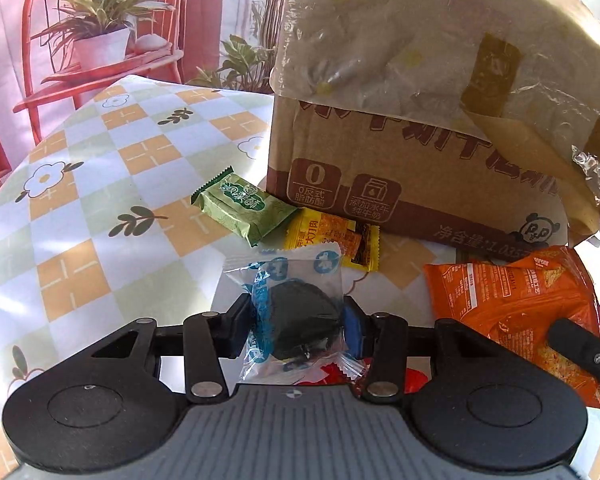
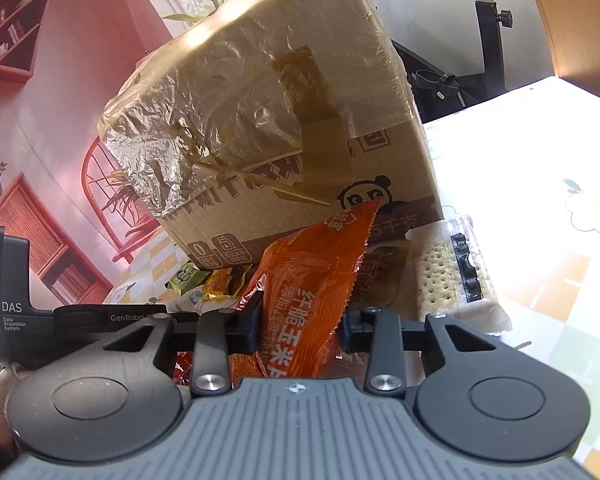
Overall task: Organize snacks
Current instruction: 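Lift the cookie packet and orange chip bag and carry them over the box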
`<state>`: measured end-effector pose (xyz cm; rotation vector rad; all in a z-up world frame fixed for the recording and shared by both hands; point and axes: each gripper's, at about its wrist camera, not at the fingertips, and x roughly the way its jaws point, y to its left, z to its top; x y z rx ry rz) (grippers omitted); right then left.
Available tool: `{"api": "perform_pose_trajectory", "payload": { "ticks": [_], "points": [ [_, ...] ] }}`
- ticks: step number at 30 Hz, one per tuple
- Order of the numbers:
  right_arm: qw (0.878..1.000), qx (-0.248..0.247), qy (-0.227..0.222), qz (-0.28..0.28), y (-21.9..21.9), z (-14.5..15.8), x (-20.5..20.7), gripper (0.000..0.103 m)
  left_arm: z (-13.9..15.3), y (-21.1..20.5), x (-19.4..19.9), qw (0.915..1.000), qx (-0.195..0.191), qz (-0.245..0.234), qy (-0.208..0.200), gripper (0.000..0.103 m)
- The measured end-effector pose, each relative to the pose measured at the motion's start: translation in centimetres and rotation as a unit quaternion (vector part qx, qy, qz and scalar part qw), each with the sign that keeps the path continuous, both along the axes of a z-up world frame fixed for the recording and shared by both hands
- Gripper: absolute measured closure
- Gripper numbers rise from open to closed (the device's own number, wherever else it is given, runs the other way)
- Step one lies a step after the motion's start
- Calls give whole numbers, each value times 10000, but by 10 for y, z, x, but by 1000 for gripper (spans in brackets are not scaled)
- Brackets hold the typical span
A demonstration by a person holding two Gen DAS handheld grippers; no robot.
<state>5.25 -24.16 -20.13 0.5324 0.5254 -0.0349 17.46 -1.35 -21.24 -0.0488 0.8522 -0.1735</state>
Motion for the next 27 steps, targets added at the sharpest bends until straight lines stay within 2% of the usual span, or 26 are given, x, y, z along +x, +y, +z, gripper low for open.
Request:
{"api": "perform_pose_trajectory", "payload": {
  "ticks": [10, 16, 22, 27],
  "points": [
    [9977, 254, -333, 533, 16, 17, 0, 66, 26, 29, -35, 9985, 105, 69, -533, 54],
    [9940, 217, -470, 960, 34, 30, 8, 66, 44, 47, -50, 9968, -32, 173, -774, 54],
    [9852, 13, -1092, 1322, 47, 74, 13, 66, 82, 57, -51, 9913, -214, 188, -1283, 54],
    [9771, -94, -1698, 1277, 44, 119, 16, 66, 115, 48, -44, 9835, -281, 65, -1784, 54]
  ]
}}
